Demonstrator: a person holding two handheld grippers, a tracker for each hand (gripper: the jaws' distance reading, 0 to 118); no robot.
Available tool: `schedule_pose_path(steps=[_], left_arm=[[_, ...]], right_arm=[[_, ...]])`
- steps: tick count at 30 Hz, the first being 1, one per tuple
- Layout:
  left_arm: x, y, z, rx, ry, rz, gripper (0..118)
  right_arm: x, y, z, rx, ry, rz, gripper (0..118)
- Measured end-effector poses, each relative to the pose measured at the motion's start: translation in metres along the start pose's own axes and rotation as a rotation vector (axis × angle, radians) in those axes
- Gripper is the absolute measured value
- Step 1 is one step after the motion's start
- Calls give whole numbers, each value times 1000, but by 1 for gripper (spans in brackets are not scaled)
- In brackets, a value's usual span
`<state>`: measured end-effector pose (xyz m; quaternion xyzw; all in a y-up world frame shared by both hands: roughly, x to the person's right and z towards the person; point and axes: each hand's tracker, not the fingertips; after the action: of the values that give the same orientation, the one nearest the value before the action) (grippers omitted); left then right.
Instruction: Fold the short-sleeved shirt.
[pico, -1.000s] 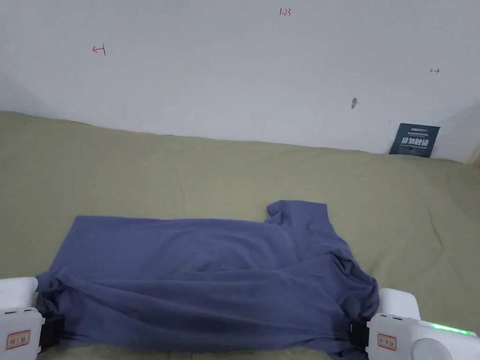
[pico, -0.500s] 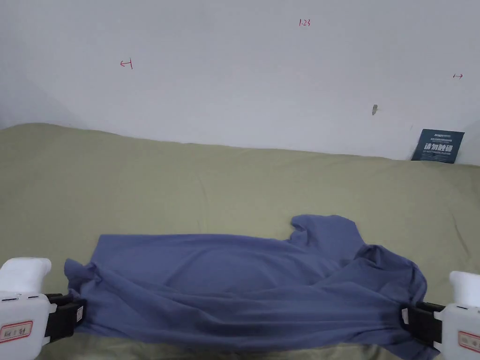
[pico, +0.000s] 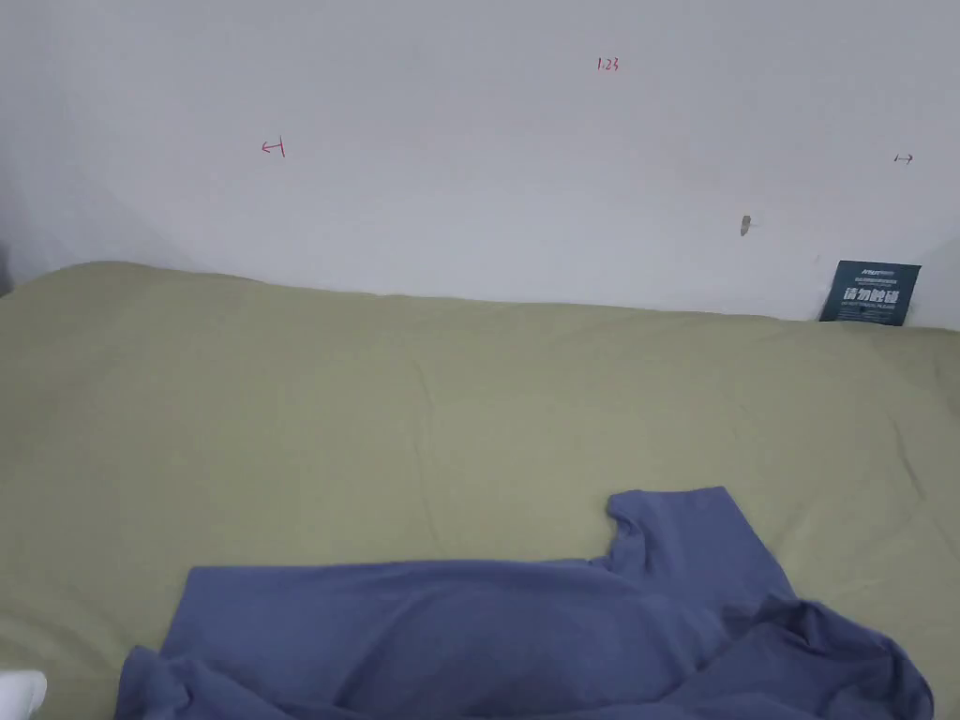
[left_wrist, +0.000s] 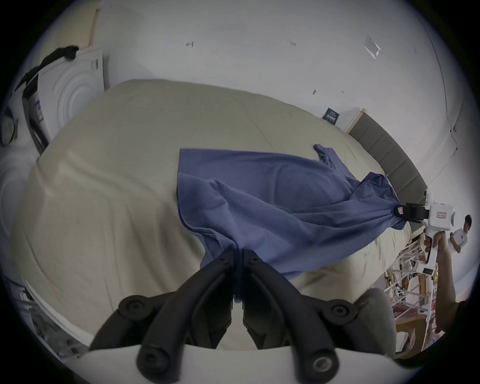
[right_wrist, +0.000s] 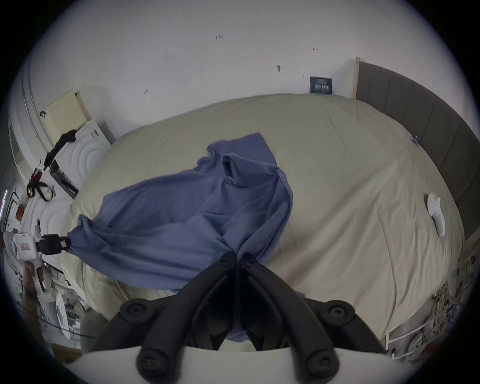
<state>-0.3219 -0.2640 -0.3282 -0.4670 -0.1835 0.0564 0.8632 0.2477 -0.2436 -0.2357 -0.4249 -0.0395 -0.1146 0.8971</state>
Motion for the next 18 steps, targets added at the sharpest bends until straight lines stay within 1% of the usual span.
schedule_pose_path(steps=[1, 2, 6, 7, 12, 14, 15, 16, 17, 18], left_arm=[[-1, -11, 1, -12, 13, 8, 4], [-2, -20, 1, -57, 4, 40, 4], [-8, -53, -6, -111, 14, 86, 4], [-9, -60, -8, -122, 27, 99, 4], [-25, -82, -21, -139, 4, 168, 4], [-28, -85, -21, -115, -3, 195, 5], [-27, -85, -16, -103, 3, 209, 9], [-23, -83, -5, -65, 44, 202, 16], [-20, -81, 4, -40, 86, 174, 26], [-14, -79, 23, -11, 120, 135, 47]], right_arm=[[2, -10, -1, -29, -19, 2, 5], [3, -17, -2, -41, -23, 3, 5], [9, -49, -13, -115, -29, 15, 5], [11, -56, -16, -131, -47, 4, 5], [13, -75, -25, -136, -50, 13, 5], [14, -75, -21, -116, -26, -15, 5], [17, -73, -15, -112, -2, -30, 7], [17, -69, -6, -113, 26, -54, 11], [18, -65, 6, -105, 46, -63, 21], [18, -61, 22, -83, 54, -60, 47]])
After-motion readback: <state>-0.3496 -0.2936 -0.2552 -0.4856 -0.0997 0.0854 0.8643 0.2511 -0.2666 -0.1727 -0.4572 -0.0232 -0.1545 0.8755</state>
